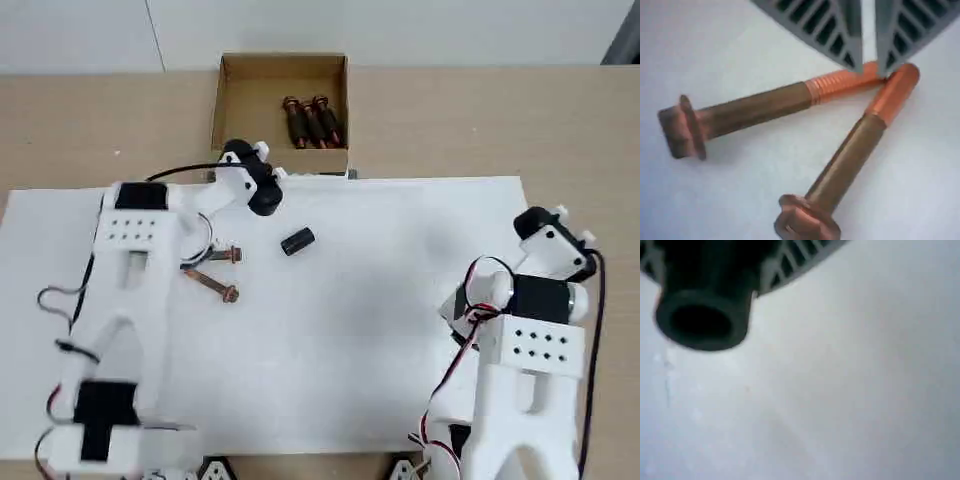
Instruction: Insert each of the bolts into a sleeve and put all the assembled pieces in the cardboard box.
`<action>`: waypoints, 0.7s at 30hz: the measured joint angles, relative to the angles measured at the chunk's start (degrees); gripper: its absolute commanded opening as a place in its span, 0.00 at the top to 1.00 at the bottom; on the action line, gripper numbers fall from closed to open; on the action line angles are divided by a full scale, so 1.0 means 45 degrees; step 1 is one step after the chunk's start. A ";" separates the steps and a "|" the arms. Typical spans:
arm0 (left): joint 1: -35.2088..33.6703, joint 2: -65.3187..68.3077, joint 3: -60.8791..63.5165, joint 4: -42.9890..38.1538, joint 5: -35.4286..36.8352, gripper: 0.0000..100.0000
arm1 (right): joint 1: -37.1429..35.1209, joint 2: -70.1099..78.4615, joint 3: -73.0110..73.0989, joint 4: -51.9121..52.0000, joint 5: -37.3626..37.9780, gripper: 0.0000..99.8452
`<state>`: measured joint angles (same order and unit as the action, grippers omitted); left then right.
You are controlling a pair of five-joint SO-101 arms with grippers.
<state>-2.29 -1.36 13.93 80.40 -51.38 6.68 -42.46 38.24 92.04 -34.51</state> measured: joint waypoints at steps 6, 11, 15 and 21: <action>0.0254 0.2090 -0.1836 0.1426 -0.1133 0.89 | 0.0000 0.0000 0.0000 -0.0391 0.0000 1.00; 0.0625 0.3282 -0.3165 0.1875 -0.1348 0.89 | 0.0000 0.0000 0.0000 -0.0391 0.0000 1.00; 0.0879 0.4200 -0.3790 0.1875 -0.1348 0.89 | 0.0000 0.0000 0.0000 -0.0391 0.0000 1.00; 0.0918 0.5431 -0.4669 0.1875 -0.1348 0.89 | 0.0000 0.0000 0.0000 -0.0391 0.0000 1.00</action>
<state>1.85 23.08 -7.08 88.84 -57.45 6.68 -42.46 38.24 90.29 -34.51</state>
